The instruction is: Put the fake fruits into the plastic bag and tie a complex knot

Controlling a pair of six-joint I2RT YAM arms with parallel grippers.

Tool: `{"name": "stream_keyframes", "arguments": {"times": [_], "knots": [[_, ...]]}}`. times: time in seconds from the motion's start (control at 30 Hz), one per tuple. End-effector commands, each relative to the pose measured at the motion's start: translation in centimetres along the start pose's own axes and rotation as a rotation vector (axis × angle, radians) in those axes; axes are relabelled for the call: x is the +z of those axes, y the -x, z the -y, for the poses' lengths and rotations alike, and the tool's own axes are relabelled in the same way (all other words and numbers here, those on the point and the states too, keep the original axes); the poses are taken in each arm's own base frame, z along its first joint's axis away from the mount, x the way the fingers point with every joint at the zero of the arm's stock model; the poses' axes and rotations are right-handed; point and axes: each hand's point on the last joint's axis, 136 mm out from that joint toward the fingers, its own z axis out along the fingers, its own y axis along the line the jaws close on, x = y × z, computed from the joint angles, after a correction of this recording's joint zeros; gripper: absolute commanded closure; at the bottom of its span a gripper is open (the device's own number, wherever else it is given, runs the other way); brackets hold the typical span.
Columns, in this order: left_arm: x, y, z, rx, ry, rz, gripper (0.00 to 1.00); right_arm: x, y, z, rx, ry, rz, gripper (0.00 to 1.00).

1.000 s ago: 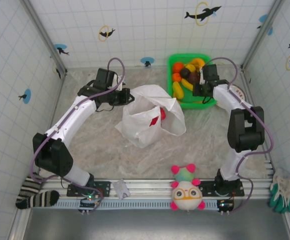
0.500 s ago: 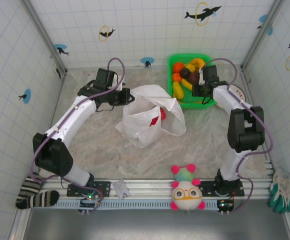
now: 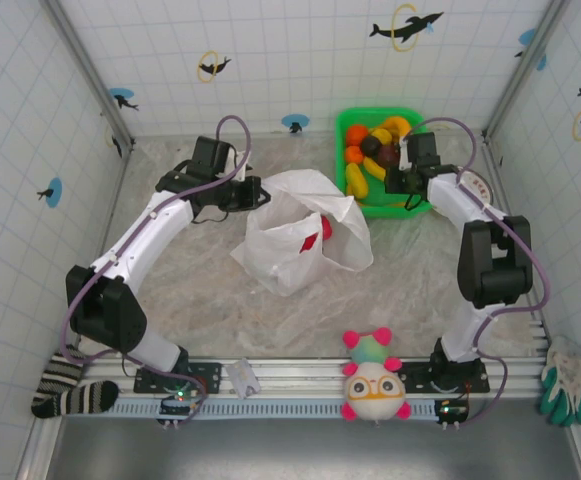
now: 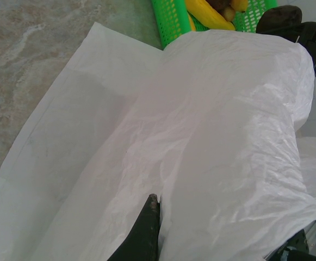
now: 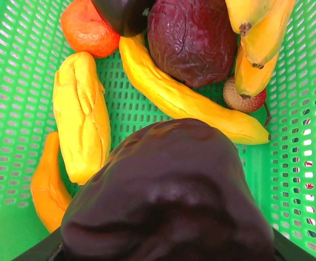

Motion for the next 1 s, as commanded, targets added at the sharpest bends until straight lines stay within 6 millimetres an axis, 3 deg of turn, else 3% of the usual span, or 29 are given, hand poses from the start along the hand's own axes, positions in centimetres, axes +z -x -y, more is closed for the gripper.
{"name": "stream_keyframes", "arguments": {"times": [0.0,0.73,0.97], "knots": [[-0.1,1.0,0.4,0.037,-0.021,0.021,0.92,-1.8,1.9,-0.4,-0.013,0.005,0.088,0.45],[0.4,1.2,0.1,0.026,-0.01,0.012,0.92,-2.2,2.1,-0.7,-0.06,0.008,0.109,0.44],[0.4,1.1,0.0,0.02,-0.006,0.014,0.92,0.0,0.9,0.2,-0.039,0.001,0.03,0.44]]}}
